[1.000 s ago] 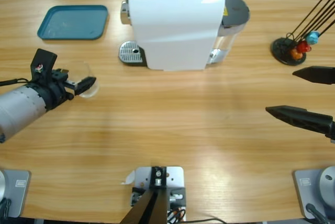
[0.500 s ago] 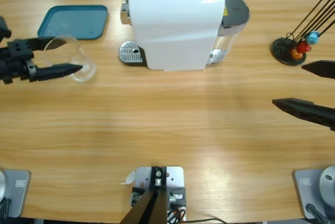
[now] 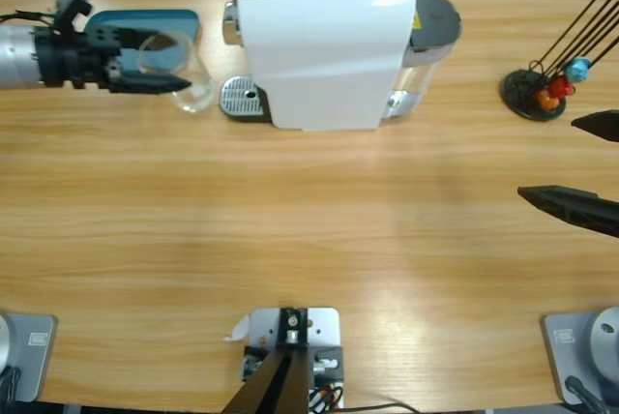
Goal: Pour coffee
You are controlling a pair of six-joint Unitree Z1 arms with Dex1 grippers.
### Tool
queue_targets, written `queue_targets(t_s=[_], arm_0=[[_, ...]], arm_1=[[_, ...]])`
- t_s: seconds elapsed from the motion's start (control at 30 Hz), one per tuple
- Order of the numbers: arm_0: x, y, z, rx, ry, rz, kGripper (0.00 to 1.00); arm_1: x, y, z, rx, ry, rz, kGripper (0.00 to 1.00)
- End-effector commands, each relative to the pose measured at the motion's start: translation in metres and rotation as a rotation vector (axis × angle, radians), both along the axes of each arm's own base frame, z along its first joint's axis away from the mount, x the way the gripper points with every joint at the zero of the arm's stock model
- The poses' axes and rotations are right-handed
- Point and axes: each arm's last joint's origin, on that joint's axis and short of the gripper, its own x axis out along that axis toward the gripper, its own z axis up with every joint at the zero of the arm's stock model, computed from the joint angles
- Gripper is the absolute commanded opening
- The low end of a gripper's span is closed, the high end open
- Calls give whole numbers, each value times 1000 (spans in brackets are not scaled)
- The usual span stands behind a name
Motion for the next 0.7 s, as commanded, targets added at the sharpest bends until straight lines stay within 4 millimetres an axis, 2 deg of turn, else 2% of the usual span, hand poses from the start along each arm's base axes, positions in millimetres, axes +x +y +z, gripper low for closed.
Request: queue_targets(t_s=[0.03,0.17,0.4,0.7], arm_0=[[12,-34,-26,77,15,-46,0],[19,-43,-33,104,16,-35,0],[41,-54,-30,85,-9,-29,0],[25,-63,-33,101,11,-63,0]], arm_1=[[0,0,-4,-32,-3,4,987],[0,-1,-4,-29,-12,-7,987],[-1,-4,-2,-25,-24,-19,977],[0,-4,-4,-42,-38,-41,977]])
